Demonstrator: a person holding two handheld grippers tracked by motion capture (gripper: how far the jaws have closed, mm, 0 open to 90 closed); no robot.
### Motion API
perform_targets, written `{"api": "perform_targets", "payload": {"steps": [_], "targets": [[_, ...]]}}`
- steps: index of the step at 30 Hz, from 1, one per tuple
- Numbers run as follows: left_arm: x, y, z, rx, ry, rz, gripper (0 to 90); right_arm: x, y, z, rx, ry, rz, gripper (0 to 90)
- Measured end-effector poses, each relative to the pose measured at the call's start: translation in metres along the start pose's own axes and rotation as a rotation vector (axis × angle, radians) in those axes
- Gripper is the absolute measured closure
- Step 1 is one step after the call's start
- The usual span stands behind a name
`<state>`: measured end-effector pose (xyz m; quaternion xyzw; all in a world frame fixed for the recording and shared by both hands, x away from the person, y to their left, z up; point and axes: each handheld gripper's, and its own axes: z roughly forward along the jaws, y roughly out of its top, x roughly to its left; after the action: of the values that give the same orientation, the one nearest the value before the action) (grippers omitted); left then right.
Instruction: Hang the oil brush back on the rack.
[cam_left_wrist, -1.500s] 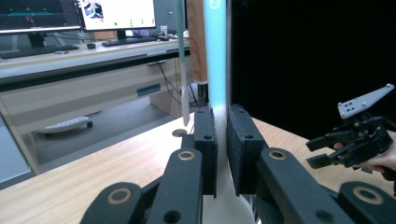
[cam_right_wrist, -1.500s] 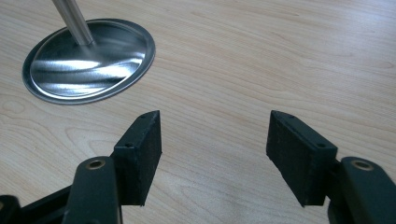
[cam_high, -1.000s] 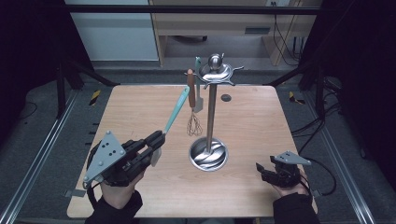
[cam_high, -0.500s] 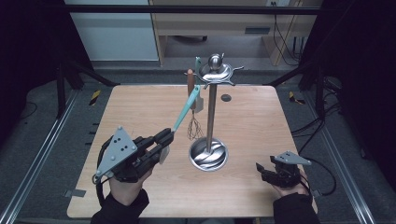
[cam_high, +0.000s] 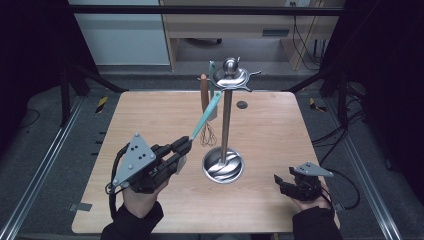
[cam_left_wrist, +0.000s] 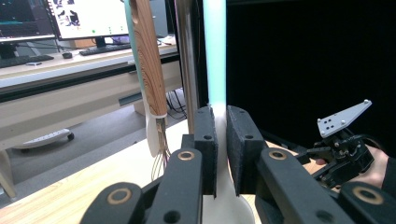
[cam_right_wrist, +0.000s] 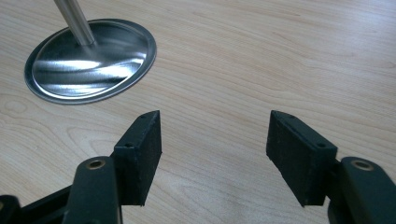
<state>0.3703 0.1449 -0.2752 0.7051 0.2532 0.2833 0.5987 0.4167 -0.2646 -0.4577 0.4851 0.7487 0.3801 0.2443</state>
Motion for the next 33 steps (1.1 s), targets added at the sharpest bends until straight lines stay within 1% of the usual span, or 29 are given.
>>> {"api": "perform_targets", "payload": {"steps": [4, 11, 12, 14, 15, 16, 25, 26, 33], "targets": [[0.0, 0.0, 0.002, 0.009, 0.007, 0.003, 82.3, 0.0, 0.0, 0.0, 0.0, 0.0, 0.0, 35.6], [-0.001, 0.0, 0.004, 0.031, 0.021, 0.022, 82.3, 0.0, 0.0, 0.0, 0.001, 0.0, -0.002, 35.7], [-0.002, 0.0, 0.004, 0.043, 0.02, 0.015, 82.3, 0.0, 0.0, 0.0, 0.0, 0.0, -0.002, 35.7], [-0.002, 0.0, 0.004, 0.05, 0.021, 0.014, 82.3, 0.0, 0.0, 0.0, 0.002, 0.0, 0.0, 35.7], [-0.002, 0.0, 0.005, 0.053, 0.021, 0.014, 82.3, 0.0, 0.0, 0.0, 0.002, 0.001, 0.0, 35.7], [-0.002, 0.0, 0.006, 0.055, 0.022, 0.015, 82.3, 0.0, 0.0, 0.001, -0.001, -0.004, -0.01, 35.7], [-0.004, 0.0, 0.014, 0.084, 0.035, 0.026, 82.2, 0.001, 0.0, 0.0, 0.003, 0.0, 0.005, 35.7], [-0.004, 0.0, 0.015, 0.087, 0.036, 0.026, 82.2, 0.0, 0.0, 0.001, 0.0, -0.005, -0.004, 35.7], [-0.005, 0.0, 0.024, 0.105, 0.051, 0.034, 82.2, 0.0, 0.0, 0.001, 0.001, -0.003, -0.005, 35.7]]}}
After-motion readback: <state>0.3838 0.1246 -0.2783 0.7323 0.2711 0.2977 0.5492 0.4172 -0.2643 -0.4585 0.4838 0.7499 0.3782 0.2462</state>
